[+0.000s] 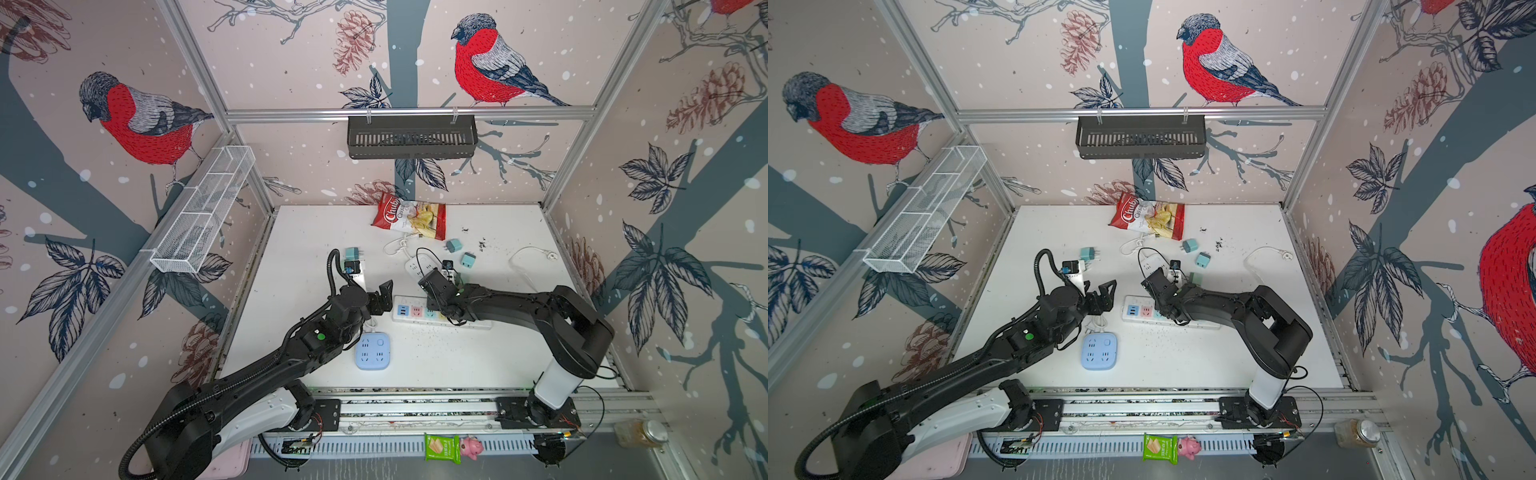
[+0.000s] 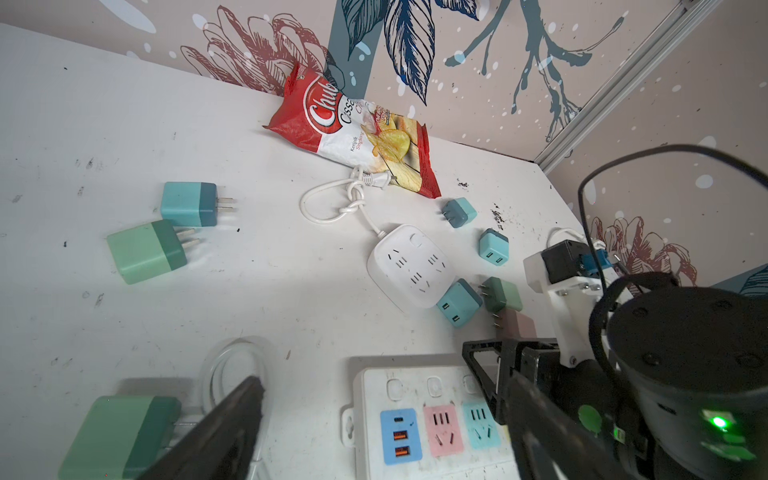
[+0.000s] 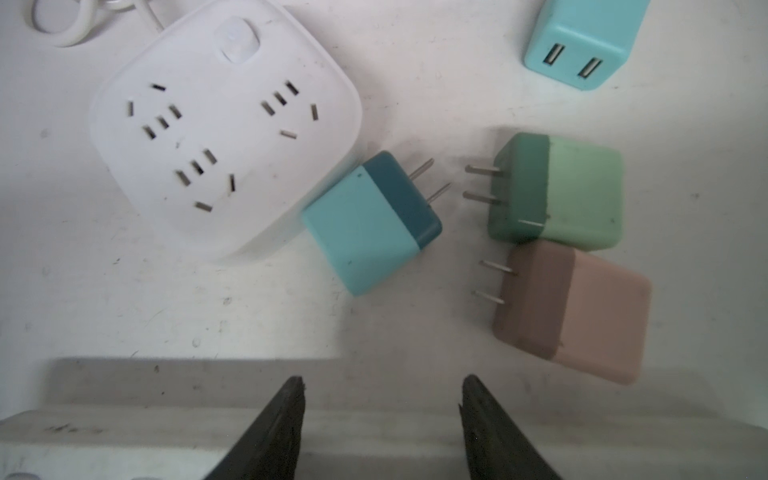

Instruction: Insert the plug

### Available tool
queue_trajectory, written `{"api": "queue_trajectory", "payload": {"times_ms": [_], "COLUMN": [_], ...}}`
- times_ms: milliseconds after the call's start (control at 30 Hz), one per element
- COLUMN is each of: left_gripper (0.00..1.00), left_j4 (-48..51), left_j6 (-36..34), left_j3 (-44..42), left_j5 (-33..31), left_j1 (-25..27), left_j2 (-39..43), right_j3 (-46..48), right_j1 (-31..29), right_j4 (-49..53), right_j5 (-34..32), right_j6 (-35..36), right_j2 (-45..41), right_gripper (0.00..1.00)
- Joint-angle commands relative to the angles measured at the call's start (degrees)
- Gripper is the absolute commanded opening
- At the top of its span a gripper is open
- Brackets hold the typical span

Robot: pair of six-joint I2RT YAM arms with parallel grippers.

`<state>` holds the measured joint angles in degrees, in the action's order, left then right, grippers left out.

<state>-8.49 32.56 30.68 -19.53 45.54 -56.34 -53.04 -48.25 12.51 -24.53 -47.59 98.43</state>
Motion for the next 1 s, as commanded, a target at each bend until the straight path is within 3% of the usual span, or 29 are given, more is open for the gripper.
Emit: {"api": "queue_trajectory", "payload": {"times_ms": [0,400,733,967], "left_gripper": [0.91,0.91,0.91,0.94], "left_j4": [-2.4,-2.29,-2.68,-6.37], "left_j6": [-0.45,-0.61,-0.84,-2.71], "left_j3": [0.35,1.13,0.85,-0.76], "left_j5": [-0.77,-0.66,-0.99,-2.03], "left_j1": [0.05,0.0,0.06,0.08], "left_j2": [-0.11,-2.02,-2.02,-2.53], "right_j3": [2.27,10.09,9.1,7.28], "right_j1": [-1.2,-5.56,-6.85,-6.05], "right_j4": [4.57,2.27,3.03,6.32], "right_j5": [4.19,1.86,-0.14,-6.11], "right_j6": [-1.7,-8.52,-8.35,-6.81], "right_j2": [-0.83,-9.16,-11.58,-20.75], "right_gripper": [0.61,0.64,0.66,0.76]}}
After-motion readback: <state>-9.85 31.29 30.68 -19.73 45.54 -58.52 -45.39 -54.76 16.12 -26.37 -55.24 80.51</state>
